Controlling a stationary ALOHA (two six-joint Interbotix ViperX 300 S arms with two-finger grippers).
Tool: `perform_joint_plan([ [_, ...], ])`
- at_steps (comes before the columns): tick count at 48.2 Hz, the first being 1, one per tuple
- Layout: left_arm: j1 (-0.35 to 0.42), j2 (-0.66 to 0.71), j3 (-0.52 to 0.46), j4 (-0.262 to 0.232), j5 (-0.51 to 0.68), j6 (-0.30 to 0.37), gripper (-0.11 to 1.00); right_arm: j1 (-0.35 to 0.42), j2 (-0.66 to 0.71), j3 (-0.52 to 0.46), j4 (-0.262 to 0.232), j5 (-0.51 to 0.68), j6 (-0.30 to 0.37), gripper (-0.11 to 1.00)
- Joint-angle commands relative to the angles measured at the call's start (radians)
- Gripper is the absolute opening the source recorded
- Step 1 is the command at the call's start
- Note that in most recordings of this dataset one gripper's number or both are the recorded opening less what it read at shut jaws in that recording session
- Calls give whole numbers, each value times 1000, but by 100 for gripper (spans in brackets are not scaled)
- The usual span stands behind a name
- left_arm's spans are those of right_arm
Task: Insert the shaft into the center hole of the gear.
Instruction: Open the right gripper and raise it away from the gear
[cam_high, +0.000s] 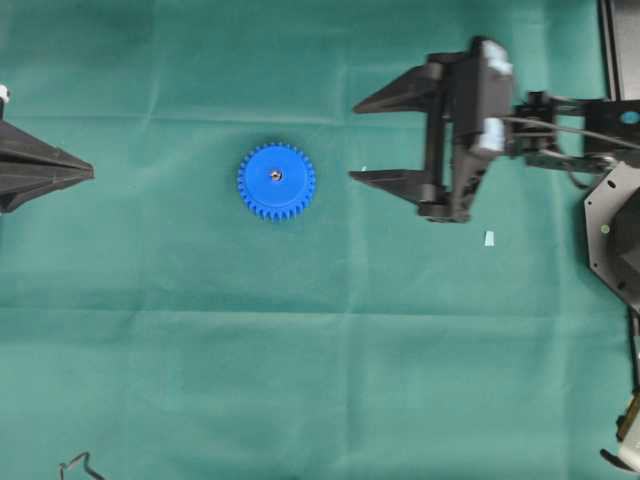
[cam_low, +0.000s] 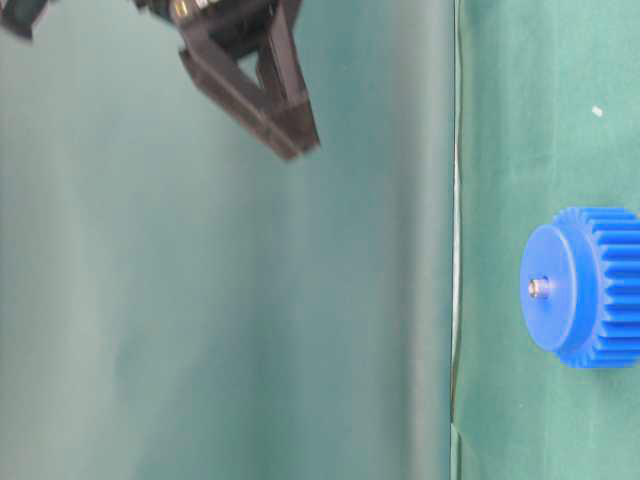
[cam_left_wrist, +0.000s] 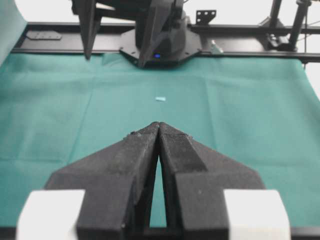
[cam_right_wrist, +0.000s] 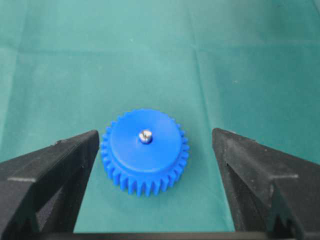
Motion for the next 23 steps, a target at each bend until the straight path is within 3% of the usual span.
perform_joint_plan([
  [1, -3, 5, -26, 3, -6, -2, 0, 3, -58, 21, 12, -26, 2, 91],
  [23, -3, 5, -26, 3, -6, -2, 0, -5, -133, 137, 69, -84, 2, 91],
])
